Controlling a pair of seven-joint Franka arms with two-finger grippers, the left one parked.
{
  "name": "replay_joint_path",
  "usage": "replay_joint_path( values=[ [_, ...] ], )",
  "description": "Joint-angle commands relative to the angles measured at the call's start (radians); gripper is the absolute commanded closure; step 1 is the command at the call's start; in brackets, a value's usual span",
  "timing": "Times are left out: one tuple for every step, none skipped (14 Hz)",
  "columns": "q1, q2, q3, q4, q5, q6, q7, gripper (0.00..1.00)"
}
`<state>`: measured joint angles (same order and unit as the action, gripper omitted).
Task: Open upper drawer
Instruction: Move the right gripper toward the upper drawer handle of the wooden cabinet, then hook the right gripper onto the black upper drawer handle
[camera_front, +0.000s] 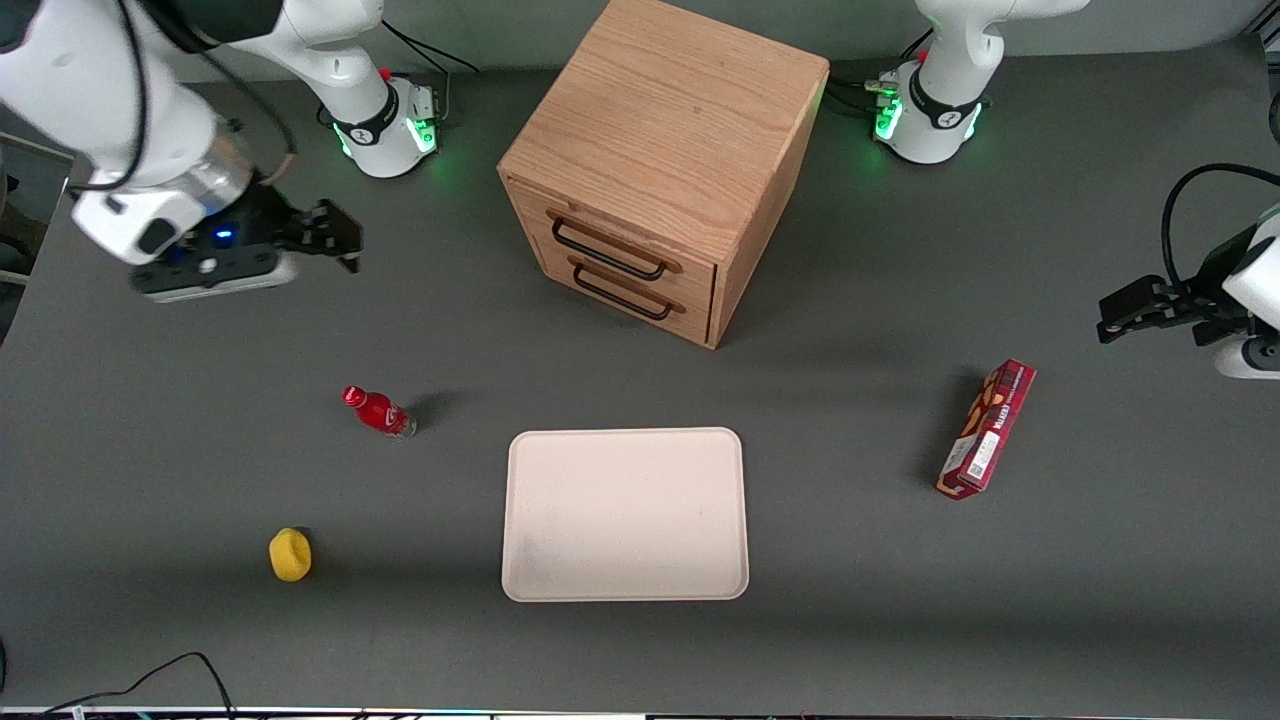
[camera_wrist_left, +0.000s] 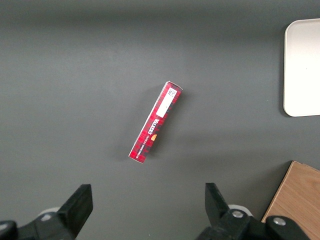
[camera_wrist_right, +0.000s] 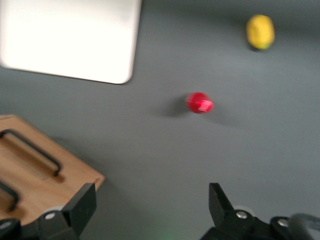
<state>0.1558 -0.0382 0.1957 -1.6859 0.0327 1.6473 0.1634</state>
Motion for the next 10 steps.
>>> replay_joint_path(
  values=[
    [-0.002,0.078,0.109,0.089,0.078,-0.006,-0.08,0.0],
    [-0.002,0.127,0.138,0.121,0.088,-0.004,-0.144,0.0],
    [-0.002,0.189,0.168,0.168,0.095,-0.014,-0.229,0.0],
    [-0.004,0.243,0.194,0.187,0.11,-0.015,-0.324,0.0],
    [-0.002,0.276,0.2,0.192,0.143,-0.014,-0.419,0.0],
    [-0.002,0.312,0.202,0.193,0.183,-0.006,-0.489,0.0],
    [-0.004,0.342,0.202,0.196,0.243,-0.006,-0.542,0.0],
    [-0.004,0.354,0.202,0.195,0.313,-0.006,-0.574,0.0],
    [-0.004,0.368,0.202,0.189,0.37,-0.007,-0.582,0.0],
    [-0.002,0.38,0.203,0.192,0.395,-0.006,-0.581,0.0]
  ],
)
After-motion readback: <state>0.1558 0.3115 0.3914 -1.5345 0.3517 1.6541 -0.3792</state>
